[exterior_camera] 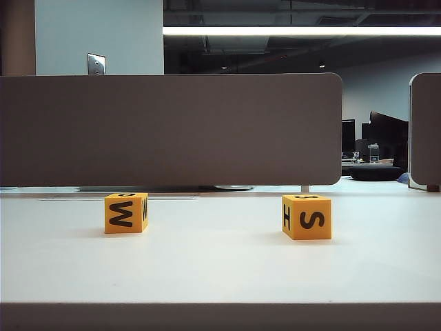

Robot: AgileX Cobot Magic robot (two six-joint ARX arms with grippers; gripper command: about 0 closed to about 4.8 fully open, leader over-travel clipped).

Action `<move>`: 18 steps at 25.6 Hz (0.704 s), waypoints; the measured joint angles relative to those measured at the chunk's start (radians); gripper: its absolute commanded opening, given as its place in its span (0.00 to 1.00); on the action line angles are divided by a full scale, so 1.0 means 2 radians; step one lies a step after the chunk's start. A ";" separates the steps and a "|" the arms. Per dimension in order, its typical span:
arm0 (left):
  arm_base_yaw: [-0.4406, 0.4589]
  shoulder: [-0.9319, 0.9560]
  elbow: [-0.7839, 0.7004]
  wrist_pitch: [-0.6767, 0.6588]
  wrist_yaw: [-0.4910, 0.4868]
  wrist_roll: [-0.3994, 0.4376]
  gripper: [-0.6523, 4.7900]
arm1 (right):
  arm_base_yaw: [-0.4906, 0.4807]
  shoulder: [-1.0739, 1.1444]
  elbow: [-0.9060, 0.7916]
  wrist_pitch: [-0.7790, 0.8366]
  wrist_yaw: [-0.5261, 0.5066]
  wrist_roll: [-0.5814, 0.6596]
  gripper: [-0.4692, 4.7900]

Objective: Stack the letter block on the right onto the letter block on the left.

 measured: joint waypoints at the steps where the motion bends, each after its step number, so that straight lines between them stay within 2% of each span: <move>1: 0.000 0.000 0.000 0.000 0.000 0.000 0.11 | 0.000 0.000 0.000 0.000 0.000 0.000 0.07; 8: 0.000 0.000 0.000 0.000 0.013 -0.001 0.11 | 0.000 0.000 0.000 0.000 0.000 0.001 0.07; 12: 0.000 0.001 0.010 -0.004 0.022 -0.025 0.11 | 0.000 0.000 0.000 0.010 0.000 0.025 0.07; 14: 0.000 0.001 0.029 -0.007 0.023 -0.038 0.11 | 0.000 0.000 0.004 0.011 0.002 0.038 0.07; 18: 0.000 0.011 0.116 -0.003 0.033 -0.061 0.11 | 0.000 0.001 0.062 0.010 0.002 0.061 0.07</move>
